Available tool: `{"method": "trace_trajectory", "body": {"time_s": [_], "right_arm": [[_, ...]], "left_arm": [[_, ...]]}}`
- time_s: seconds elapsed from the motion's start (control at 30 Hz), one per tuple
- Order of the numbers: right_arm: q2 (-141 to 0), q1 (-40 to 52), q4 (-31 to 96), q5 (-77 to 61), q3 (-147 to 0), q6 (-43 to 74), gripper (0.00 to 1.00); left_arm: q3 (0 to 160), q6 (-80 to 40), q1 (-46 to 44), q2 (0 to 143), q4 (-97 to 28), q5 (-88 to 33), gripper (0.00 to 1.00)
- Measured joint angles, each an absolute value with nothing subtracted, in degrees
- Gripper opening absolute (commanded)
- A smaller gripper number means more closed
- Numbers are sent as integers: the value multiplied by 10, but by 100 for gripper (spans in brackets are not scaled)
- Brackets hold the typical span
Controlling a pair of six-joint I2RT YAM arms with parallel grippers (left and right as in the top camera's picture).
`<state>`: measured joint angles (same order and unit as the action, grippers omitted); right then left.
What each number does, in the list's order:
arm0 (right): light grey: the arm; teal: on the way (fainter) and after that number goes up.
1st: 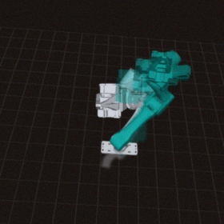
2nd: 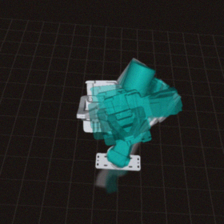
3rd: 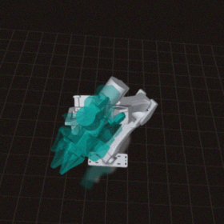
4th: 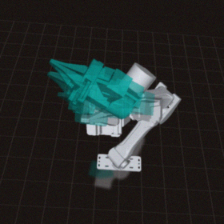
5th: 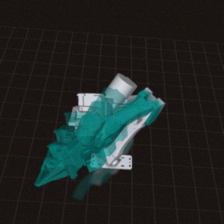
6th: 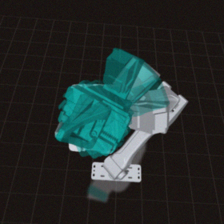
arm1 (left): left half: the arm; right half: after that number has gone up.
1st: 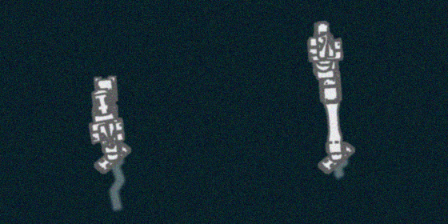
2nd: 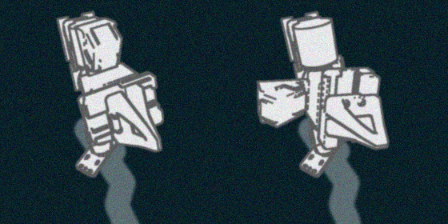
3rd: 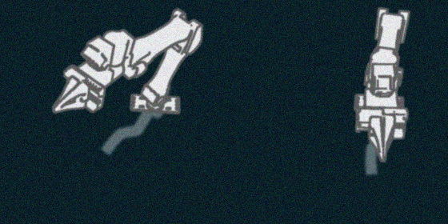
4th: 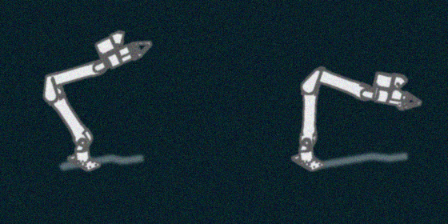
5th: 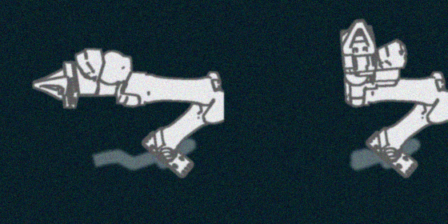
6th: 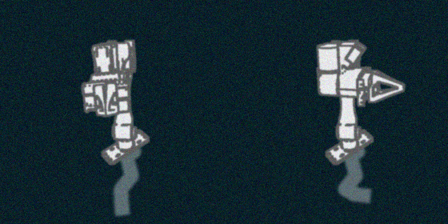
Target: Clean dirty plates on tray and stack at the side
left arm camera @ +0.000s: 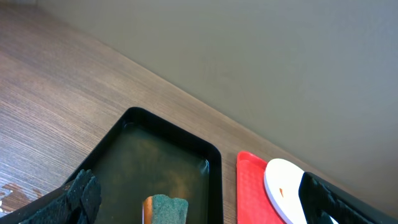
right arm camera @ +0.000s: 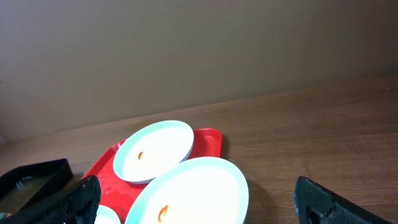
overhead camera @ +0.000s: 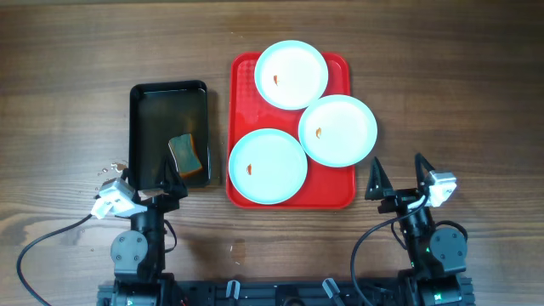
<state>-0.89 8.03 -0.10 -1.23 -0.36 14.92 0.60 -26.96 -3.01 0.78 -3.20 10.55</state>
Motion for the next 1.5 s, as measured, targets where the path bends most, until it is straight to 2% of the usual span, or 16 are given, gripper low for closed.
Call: {"method": "trace_trajectory", "body": {"time_s": [0.6,0.8,1.0,1.1,1.23,1.37,1.5], "right_arm": [[-9,80,-1,-20,-4,160,100],[-11,80,-5,-79,-4,239,100],[-54,80,1,-161,-15,246,100],[-101,80,27,-187,-61,232,100],[-216,80,118,-213,-211,209,100],[-352,80,246,-225,-373,196,100],[-503,80,380,-230,-529,190,100]], "left_arm": [[6,-270,-30,8,-32,105,100],[6,-272,-30,8,-22,89,100],[4,-300,-30,8,37,19,100],[5,-308,-30,8,79,-22,100],[27,-313,-30,10,50,-55,100],[113,-317,-30,50,-73,-63,100],[256,-317,-30,157,-195,-59,100]]}}
